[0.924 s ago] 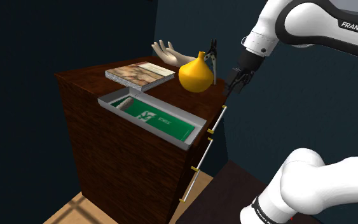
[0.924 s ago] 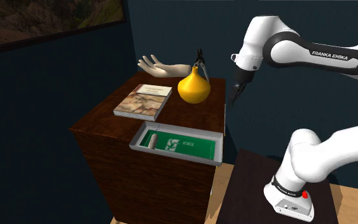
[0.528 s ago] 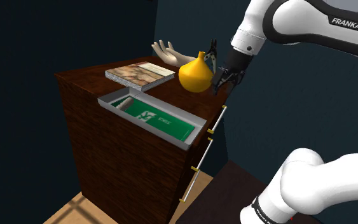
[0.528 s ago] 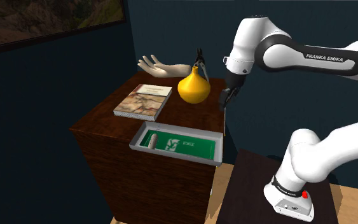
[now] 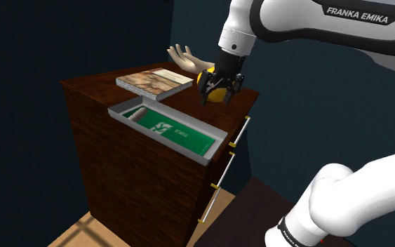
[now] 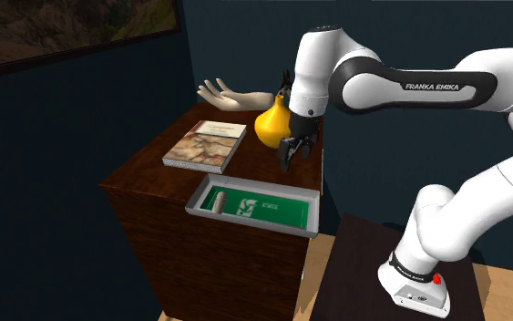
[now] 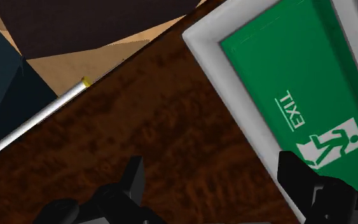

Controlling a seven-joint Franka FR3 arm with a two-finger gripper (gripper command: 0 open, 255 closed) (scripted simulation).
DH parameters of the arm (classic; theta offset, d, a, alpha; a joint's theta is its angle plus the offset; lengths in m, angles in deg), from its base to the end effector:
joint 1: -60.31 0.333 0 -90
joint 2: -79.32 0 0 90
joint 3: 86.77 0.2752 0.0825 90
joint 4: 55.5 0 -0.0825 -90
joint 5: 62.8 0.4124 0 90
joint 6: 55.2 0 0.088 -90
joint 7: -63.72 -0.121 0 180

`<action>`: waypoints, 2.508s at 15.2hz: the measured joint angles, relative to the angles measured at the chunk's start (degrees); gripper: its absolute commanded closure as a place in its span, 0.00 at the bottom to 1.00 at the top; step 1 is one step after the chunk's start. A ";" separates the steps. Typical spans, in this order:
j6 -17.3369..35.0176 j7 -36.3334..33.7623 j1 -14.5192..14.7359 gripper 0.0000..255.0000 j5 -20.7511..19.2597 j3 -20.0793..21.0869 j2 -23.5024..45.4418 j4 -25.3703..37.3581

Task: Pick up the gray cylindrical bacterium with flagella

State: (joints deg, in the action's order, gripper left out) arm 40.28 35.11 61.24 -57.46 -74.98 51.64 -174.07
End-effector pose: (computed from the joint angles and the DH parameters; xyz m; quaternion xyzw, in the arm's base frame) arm 0.4428 0.1232 0.5720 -0.9879 0.1506 -0.0339 0.0113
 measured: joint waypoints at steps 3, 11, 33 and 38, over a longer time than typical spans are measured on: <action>-0.10 -6.83 -0.16 0.00 -0.33 3.80 6.07 5.54; -2.82 -24.23 0.69 0.00 -5.58 11.30 25.23 24.32; -2.08 -36.65 4.92 1.00 -12.24 13.46 41.94 37.03; -3.14 -36.63 5.04 1.00 -12.34 13.47 42.24 38.23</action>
State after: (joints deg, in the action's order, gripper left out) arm 37.14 -1.52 66.28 -69.79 -61.51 93.88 -135.84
